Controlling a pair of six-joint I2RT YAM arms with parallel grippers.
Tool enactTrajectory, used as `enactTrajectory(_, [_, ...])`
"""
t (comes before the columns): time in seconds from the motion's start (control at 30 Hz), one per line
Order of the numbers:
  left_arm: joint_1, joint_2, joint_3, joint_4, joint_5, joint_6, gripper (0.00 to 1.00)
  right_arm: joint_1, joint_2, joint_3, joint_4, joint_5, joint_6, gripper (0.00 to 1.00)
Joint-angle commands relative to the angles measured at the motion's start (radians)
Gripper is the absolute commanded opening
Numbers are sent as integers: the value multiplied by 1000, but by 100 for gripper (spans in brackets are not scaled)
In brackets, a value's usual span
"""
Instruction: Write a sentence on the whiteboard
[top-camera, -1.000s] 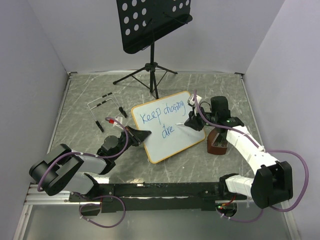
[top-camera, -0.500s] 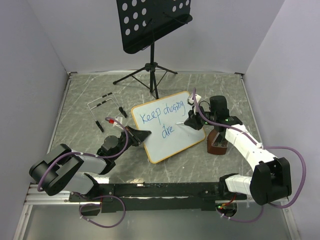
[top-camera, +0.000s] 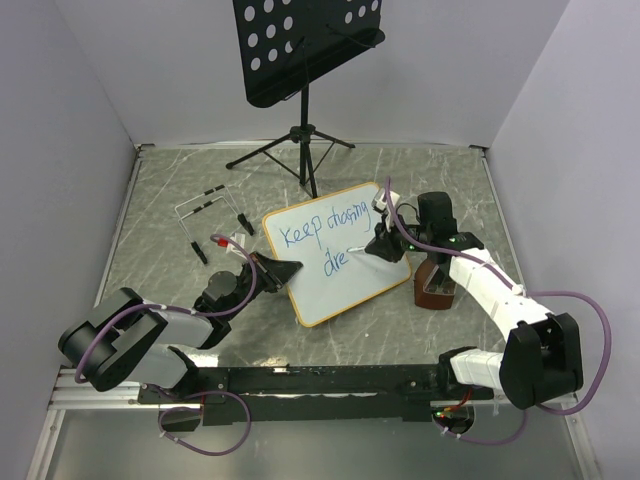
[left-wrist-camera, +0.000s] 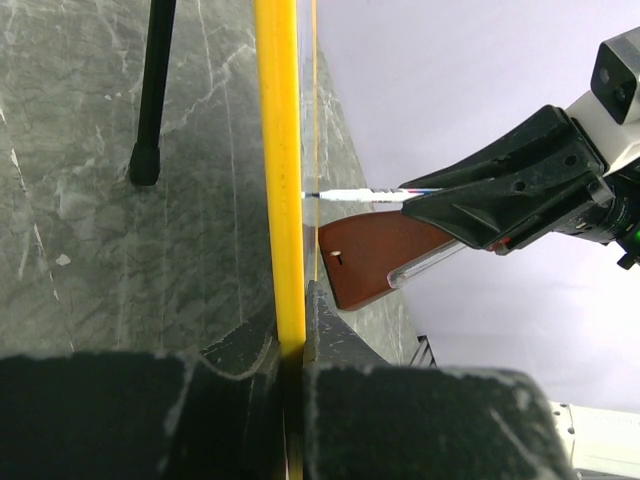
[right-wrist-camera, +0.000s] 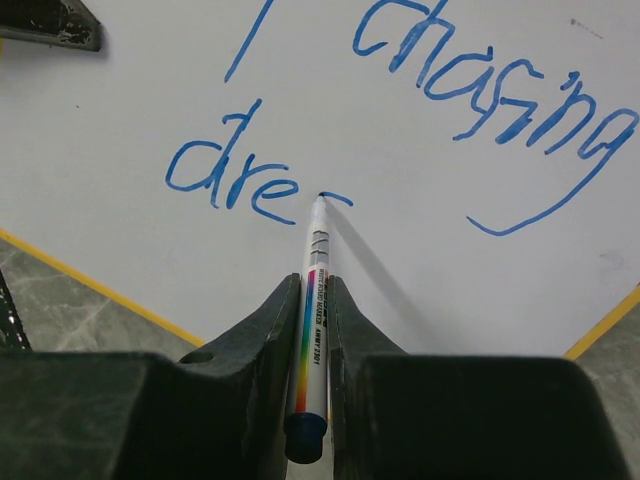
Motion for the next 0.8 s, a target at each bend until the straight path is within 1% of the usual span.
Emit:
enactTrajectory(0.0, [-8,-11,17,117,30,52,1,8,22,29,-76,-34,-57,0])
enactTrajectory(0.2, [-8,-16,15,115,29,52,1,6,16,31,-127,-27,-95,0])
enactTrajectory(0.37, [-6,-17,9,117,27,50,1,2,8,34,-135,-13,-98,0])
enactTrajectory(0.77, [-6,-17,8,120,27,50,1,-28,-12,28,-110,19,-83,0])
